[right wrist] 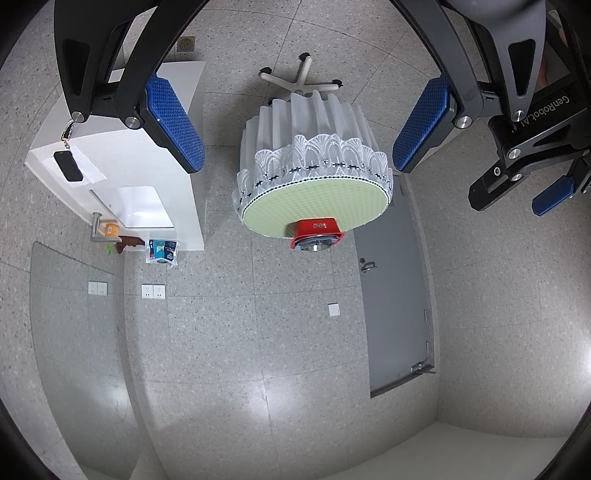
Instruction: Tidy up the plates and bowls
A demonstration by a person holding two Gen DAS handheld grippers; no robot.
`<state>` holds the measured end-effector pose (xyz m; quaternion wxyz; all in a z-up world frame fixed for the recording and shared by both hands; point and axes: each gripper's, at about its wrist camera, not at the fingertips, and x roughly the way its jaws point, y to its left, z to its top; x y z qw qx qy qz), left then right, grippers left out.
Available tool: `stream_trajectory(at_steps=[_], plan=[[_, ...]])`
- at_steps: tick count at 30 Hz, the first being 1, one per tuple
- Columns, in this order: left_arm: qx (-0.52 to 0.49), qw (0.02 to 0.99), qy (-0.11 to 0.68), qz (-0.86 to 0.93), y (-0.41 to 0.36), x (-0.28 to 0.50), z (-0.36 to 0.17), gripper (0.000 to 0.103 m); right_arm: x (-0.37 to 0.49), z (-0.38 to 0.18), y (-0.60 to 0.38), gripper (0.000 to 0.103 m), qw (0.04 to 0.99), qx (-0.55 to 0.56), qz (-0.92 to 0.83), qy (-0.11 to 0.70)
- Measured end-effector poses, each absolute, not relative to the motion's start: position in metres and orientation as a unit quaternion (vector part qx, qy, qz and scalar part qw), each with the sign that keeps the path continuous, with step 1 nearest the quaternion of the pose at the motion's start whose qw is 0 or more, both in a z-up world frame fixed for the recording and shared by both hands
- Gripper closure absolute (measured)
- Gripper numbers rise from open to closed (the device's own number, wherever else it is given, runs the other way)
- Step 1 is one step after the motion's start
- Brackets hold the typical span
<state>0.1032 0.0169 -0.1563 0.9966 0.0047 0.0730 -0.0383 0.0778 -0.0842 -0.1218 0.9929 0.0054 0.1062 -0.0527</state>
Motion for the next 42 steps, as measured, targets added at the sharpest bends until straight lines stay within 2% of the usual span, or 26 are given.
stream_trajectory(at_steps=[42], plan=[[0.006, 0.997, 0.066, -0.033, 0.0, 0.098, -0.161, 0.001, 0.081, -0.124, -0.077, 0.0, 0.992, 0.009, -0.053, 0.111]])
